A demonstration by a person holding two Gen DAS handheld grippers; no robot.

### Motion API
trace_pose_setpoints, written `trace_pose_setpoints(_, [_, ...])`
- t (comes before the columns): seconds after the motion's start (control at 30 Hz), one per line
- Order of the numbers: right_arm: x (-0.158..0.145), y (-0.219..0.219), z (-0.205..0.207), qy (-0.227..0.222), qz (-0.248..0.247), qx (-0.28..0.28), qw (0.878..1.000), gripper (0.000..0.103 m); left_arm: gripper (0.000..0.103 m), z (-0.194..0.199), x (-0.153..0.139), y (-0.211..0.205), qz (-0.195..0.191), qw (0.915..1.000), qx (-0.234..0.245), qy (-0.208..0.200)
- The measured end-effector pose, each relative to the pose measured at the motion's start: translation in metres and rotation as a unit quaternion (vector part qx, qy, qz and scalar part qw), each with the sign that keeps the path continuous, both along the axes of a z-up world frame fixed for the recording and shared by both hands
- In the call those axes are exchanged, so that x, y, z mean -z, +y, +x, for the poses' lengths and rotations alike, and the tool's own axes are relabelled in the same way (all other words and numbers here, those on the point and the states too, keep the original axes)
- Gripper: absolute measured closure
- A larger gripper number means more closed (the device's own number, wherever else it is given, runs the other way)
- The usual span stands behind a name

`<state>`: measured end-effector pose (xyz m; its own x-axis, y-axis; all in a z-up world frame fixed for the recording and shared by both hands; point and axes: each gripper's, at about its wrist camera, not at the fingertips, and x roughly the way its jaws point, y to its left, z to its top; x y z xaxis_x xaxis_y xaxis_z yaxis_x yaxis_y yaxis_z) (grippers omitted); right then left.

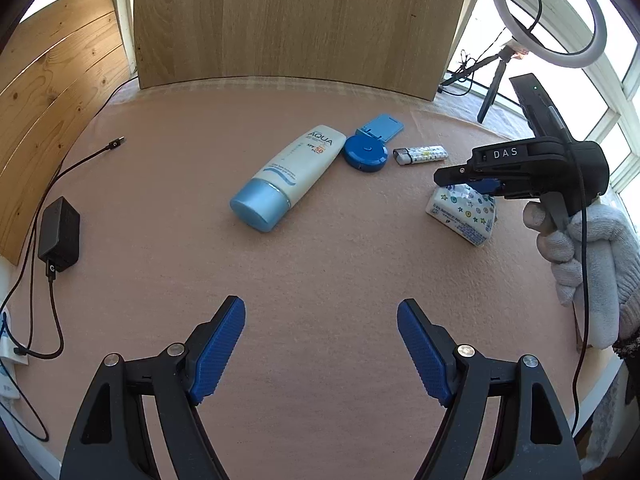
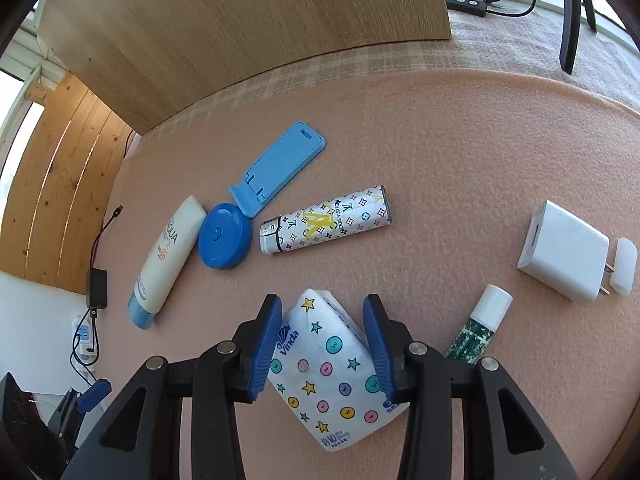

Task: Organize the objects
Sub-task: 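Grasp the white dotted tissue pack with the right gripper and lift it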

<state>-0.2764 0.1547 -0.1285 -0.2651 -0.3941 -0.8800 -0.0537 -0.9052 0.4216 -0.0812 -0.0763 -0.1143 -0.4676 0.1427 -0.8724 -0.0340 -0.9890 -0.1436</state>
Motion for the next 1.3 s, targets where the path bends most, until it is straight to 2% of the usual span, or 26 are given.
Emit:
trace_pose_setpoints(0.27, [0.003, 0.006, 0.049, 0.005, -0.028, 0.060, 0.998, 0.065, 0.022, -0.001, 0.013, 0.028, 0.021, 0.9991, 0.034, -0.012])
trace_pose_setpoints(0.47, [0.003, 0.004, 0.081, 0.001, -0.034, 0.069, 0.997, 0.064, 0.022, -0.001, 0.023, 0.055, 0.038, 0.9968, 0.067, -0.021])
trace_pose_setpoints(0.87, [-0.014, 0.021, 0.120, 0.013, -0.033, 0.028, 0.999, 0.063, 0.026, 0.006, 0.029, 0.119, 0.072, 0.9875, 0.136, -0.033])
trace_pose_setpoints(1.07, [-0.018, 0.027, 0.132, 0.014, -0.032, -0.012, 0.999, 0.063, 0.028, 0.002, 0.033, 0.135, 0.085, 0.9855, 0.142, -0.037])
trace_pose_setpoints(1.3, [-0.012, 0.021, 0.131, 0.011, -0.024, -0.035, 0.999, 0.063, 0.039, -0.008, 0.040, 0.141, 0.089, 0.9843, 0.146, -0.044])
